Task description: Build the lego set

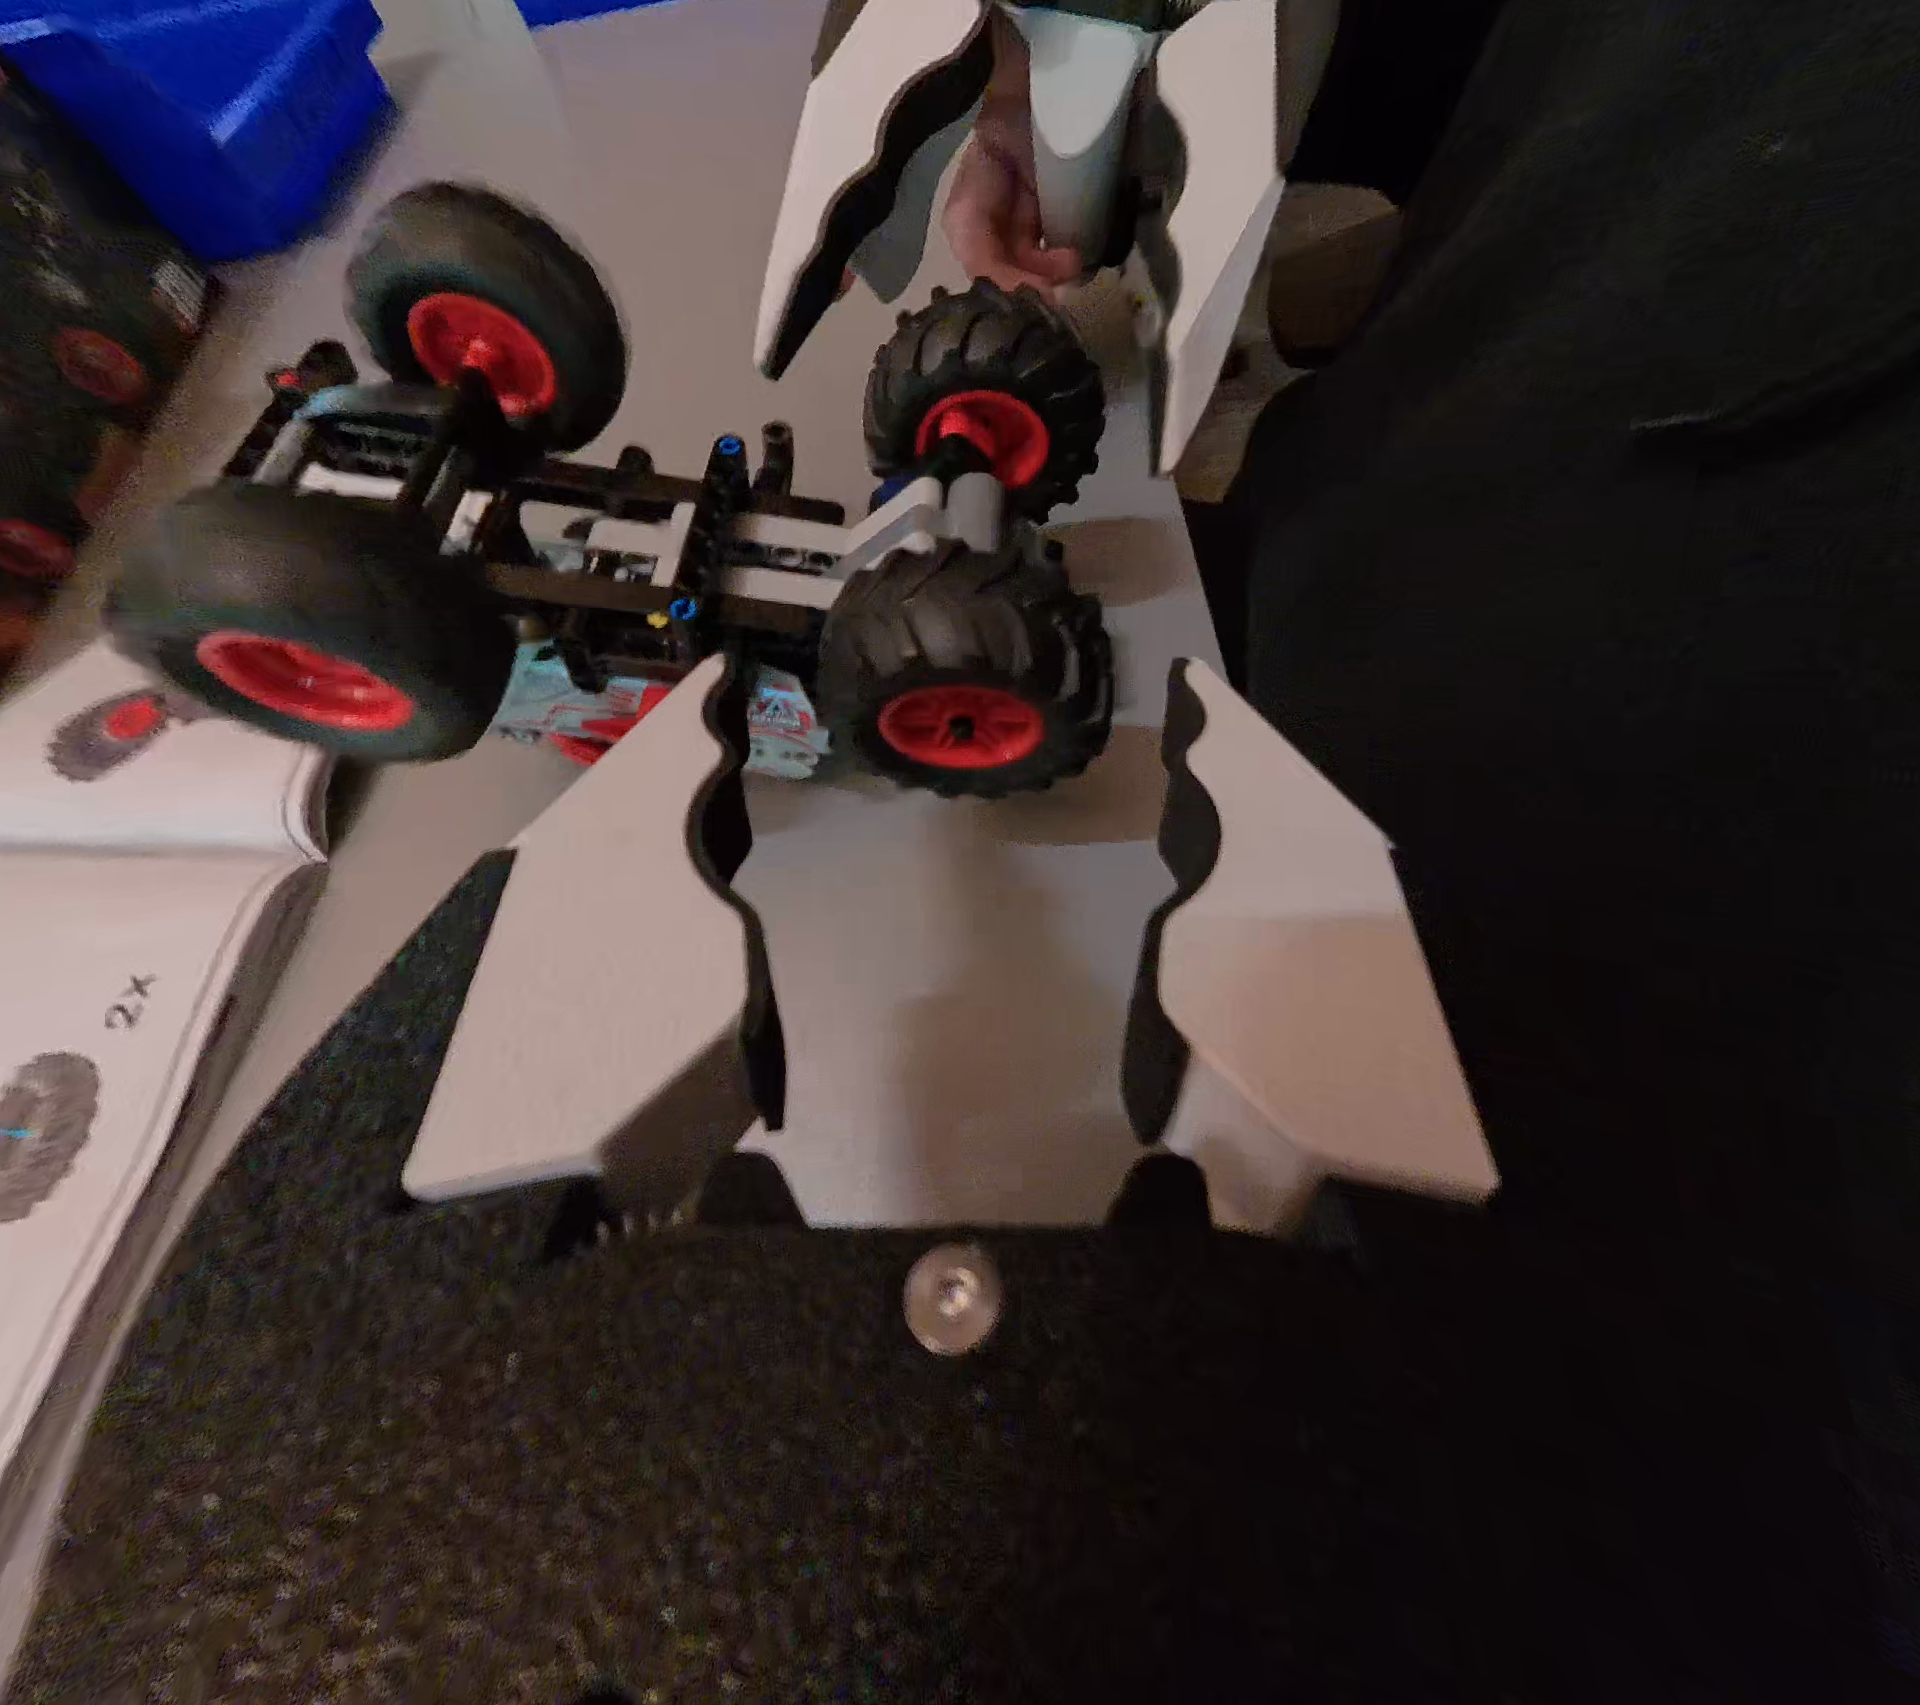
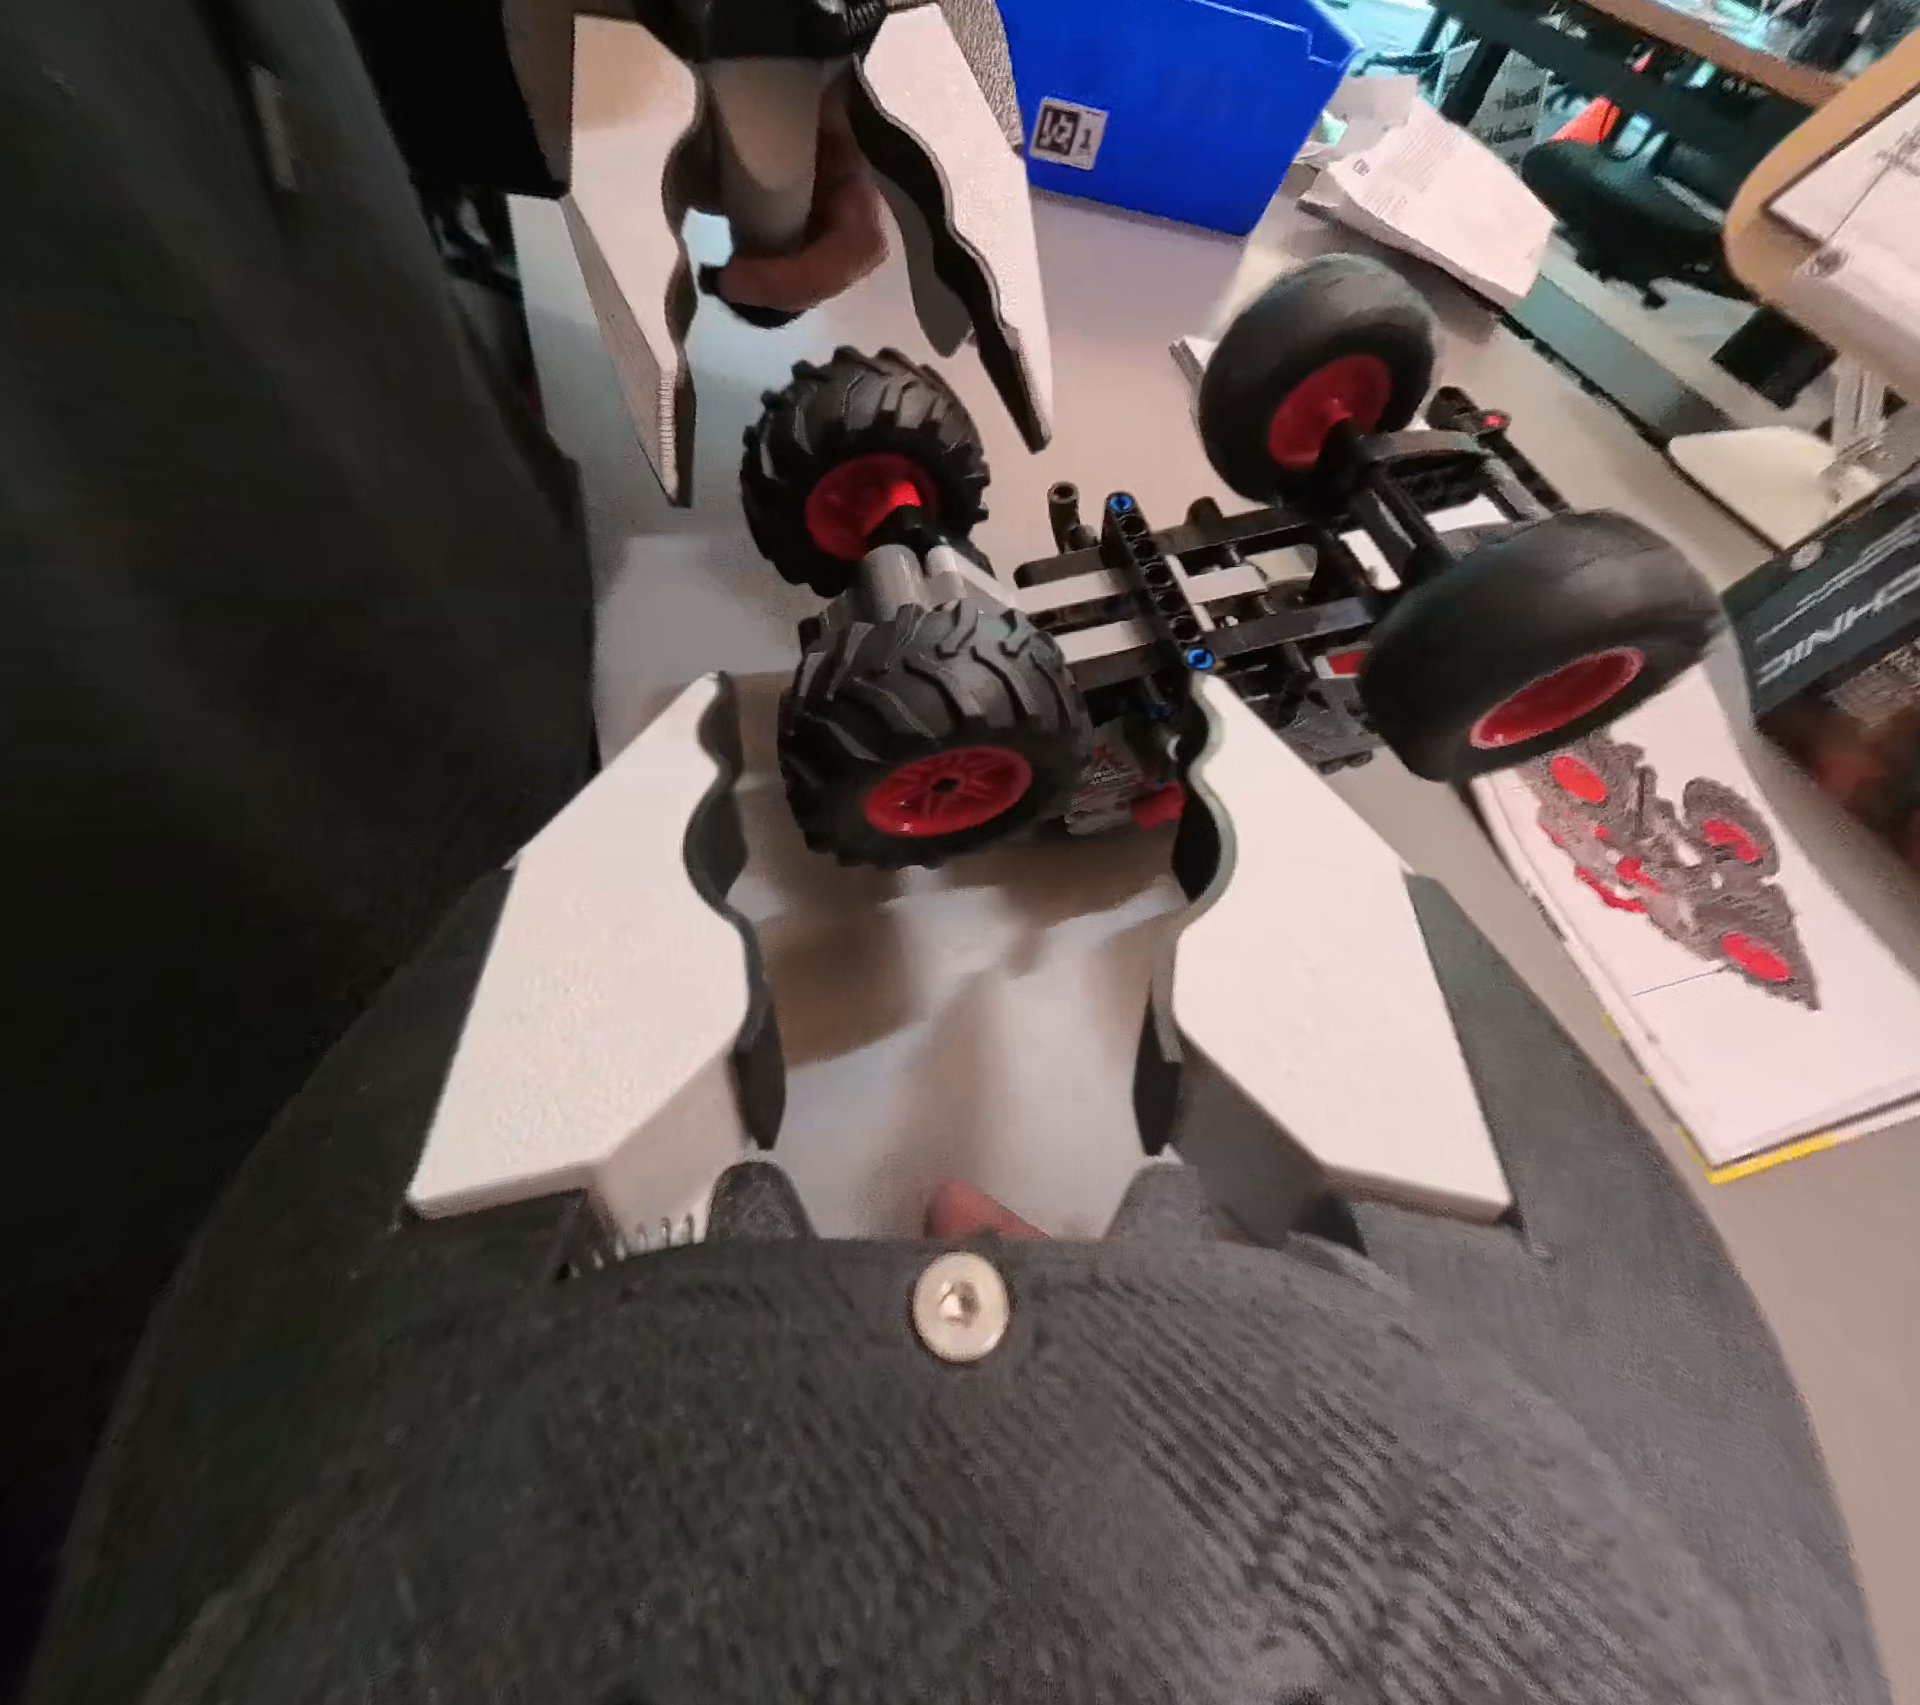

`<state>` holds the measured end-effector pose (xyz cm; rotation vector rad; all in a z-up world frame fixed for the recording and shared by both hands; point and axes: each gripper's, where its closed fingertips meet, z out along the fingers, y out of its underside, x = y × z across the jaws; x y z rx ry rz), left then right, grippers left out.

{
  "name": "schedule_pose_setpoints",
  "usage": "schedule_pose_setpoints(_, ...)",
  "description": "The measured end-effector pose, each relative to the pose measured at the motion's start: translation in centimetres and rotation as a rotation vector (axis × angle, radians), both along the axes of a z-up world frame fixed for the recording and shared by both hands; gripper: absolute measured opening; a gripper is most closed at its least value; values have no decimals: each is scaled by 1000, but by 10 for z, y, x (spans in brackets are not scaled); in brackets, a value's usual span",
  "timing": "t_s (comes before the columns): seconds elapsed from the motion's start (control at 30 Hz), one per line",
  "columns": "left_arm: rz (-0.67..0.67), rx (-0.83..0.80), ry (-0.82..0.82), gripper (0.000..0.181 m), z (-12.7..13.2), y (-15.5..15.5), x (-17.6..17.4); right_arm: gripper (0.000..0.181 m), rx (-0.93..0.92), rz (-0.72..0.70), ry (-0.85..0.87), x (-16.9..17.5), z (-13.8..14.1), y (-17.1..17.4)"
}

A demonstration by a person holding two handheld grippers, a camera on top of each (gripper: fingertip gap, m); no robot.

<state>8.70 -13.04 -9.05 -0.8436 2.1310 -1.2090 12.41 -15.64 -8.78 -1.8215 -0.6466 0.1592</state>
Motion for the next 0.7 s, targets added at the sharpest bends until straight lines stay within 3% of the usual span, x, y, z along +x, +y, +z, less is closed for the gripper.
schedule_pose_setpoints(0.1, 27, 103, -57, 76, -10, -6, 6, 64, 16, 46, -79, -8, -5, 4)
schedule_pose_setpoints(0.23, 63, 302, -177, 64, -12, 1, 17, 65, 51, 53, -186, -13, -11, 12)
schedule_pose_setpoints(0.33, 33, 334, -202, 64, -12, 1, 21, 69, 46, 21, -361, -5, -25, 16)
schedule_pose_setpoints(0.5, -10, 390, -225, 63, -13, 7, 20, 65, 53, 6, -475, -5, -23, 13)
schedule_pose_setpoints(0.7, 9, 369, -231, 63, -14, 7, 17, 65, 65, -49, -470, -8, -22, 12)
